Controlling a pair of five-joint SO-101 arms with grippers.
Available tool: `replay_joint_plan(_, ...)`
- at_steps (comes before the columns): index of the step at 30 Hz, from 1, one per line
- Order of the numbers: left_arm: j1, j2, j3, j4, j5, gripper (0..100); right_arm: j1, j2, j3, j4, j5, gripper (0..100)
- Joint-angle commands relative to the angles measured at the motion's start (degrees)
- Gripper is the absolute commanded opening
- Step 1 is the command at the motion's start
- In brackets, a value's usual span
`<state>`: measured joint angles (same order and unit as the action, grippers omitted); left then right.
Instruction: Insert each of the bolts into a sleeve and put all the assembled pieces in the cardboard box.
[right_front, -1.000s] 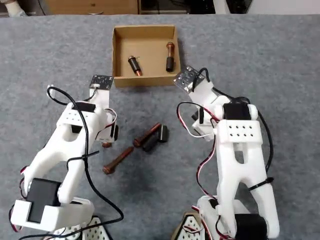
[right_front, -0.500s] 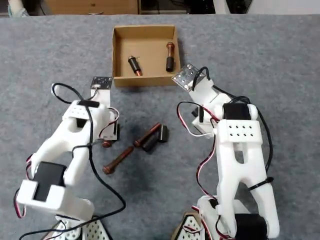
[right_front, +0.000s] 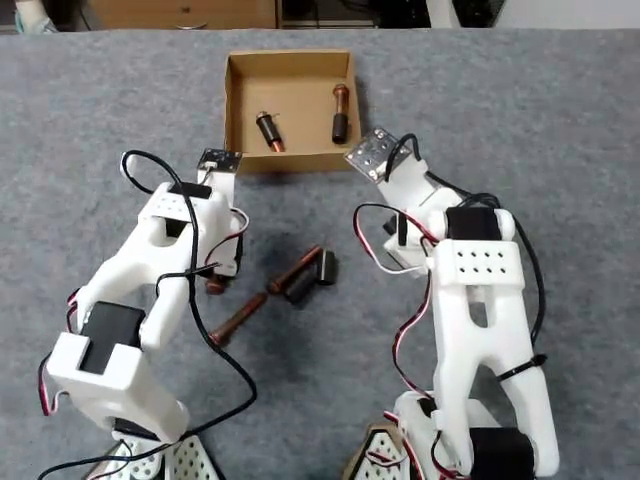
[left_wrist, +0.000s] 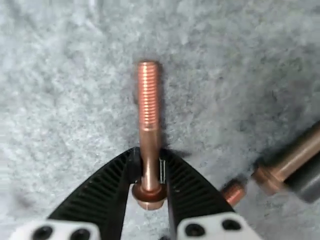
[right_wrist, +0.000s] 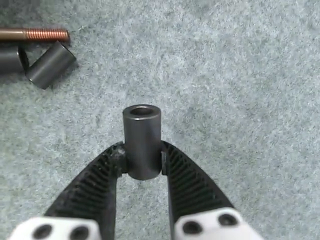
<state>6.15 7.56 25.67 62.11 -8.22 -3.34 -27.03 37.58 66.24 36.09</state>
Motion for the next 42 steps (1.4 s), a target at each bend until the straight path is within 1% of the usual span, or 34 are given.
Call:
replay_joint_plan(1, 0.2, -6.8, -3.4, 8.0, -9.4, 2, 0.8, -2.1, 0.5, -1.2, -0.8, 0.2)
replay_joint_plan(6, 0.1, -16.0, -7.4, 21.5, -29.3, 2, 1.0, -2.1, 1.7, -1.2, -0.8, 0.2)
replay_joint_plan(9, -1.1, -20.3, -8.3, 25.6, -44.7, 2, 1.0, -2.1, 1.9, -1.3, -0.8, 0.2)
replay_joint_plan(12, -4.0, -21.5, -8.2, 25.6, -61.1, 2, 1.1, -2.1, 2.0, -1.1, -0.8, 0.2)
replay_joint_plan(15, -7.7, -20.5, -8.2, 25.5, -75.3, 2, 1.1, -2.1, 2.0, -0.9, -0.8, 0.2)
replay_joint_plan(16, -9.0, -19.8, -8.4, 25.3, -79.2, 2, 1.1, -2.1, 2.0, -0.9, -0.9, 0.2)
replay_joint_plan(18, -10.8, -18.0, -8.6, 22.5, -84.4, 2, 1.1, -2.1, 2.0, -0.9, -0.9, 0.2)
replay_joint_plan(22, -12.0, -13.4, -8.5, 14.7, -85.5, 2, 1.1, -2.1, 2.0, -0.8, -0.9, 0.2)
replay_joint_plan(27, -11.2, -8.0, -9.1, 10.5, -85.3, 3, 1.0, -2.1, 2.1, -0.8, -0.9, 0.2)
replay_joint_plan(31, -11.3, -5.4, -9.1, 6.4, -85.3, 16, 0.8, -2.1, 2.1, -0.8, -0.9, 0.2)
replay_joint_plan(35, -11.6, -5.4, -9.1, 4.7, -85.3, 30, 0.8, -2.0, 4.2, -1.7, -0.8, 0.2)
replay_joint_plan(37, -11.9, -5.4, -9.9, 5.2, -85.3, 35, 0.8, -2.0, 5.8, -2.7, -0.6, 0.2)
replay_joint_plan(39, -12.8, -5.4, -11.8, 5.9, -85.2, 37, 0.8, -2.0, 7.1, -3.5, -0.5, 0.2)
replay_joint_plan(42, -14.6, -5.9, -16.3, 10.6, -84.6, 35, 0.7, -2.0, 7.6, -3.7, -0.5, 0.2)
